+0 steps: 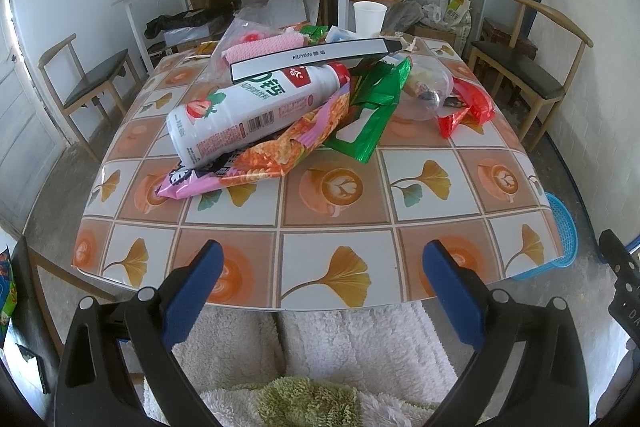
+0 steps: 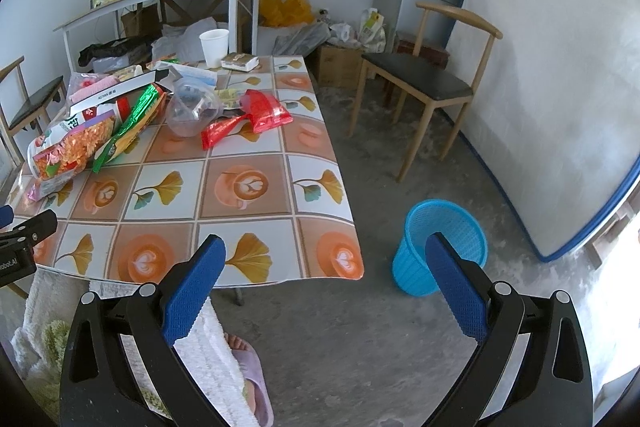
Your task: Collect trash
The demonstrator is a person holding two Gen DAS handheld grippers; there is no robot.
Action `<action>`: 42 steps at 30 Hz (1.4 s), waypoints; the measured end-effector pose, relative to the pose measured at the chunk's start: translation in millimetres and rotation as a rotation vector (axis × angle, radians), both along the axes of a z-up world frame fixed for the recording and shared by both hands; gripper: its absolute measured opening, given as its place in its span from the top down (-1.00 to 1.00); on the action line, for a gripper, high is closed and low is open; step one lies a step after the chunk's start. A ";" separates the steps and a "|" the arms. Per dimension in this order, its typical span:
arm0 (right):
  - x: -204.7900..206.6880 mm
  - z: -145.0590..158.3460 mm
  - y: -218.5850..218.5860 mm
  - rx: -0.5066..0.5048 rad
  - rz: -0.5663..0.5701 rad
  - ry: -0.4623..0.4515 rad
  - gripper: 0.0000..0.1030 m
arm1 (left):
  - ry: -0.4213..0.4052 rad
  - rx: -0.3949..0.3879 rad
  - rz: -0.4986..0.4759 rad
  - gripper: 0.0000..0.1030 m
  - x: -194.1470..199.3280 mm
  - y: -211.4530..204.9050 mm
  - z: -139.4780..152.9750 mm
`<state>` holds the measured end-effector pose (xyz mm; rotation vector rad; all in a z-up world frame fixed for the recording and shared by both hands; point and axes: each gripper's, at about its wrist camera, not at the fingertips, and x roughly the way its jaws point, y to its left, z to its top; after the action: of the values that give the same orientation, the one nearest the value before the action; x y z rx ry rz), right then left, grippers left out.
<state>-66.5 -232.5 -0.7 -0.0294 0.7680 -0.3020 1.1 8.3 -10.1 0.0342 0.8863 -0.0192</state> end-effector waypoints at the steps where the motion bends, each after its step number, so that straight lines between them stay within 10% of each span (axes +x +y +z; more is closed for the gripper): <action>1: 0.0 0.4 -0.4 0.000 0.000 -0.001 -0.86 | 0.000 0.000 0.000 -0.89 0.5 -0.7 0.9; 16: 26.9 -6.0 11.1 0.099 0.047 0.043 -0.86 | 0.006 -0.017 0.004 -0.89 7.3 14.5 -10.0; 25: 102.4 -33.0 54.9 0.274 0.195 0.200 -0.86 | -0.132 -0.105 -0.020 -0.89 11.7 52.4 -7.9; 42: 163.1 -74.4 82.1 0.186 0.260 0.363 -0.86 | -0.346 -0.229 0.034 -0.76 77.8 154.5 29.6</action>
<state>96.7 -150.4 -75.1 -0.0083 1.1376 0.0256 78.8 162.8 19.6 -0.1871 0.5345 -0.0810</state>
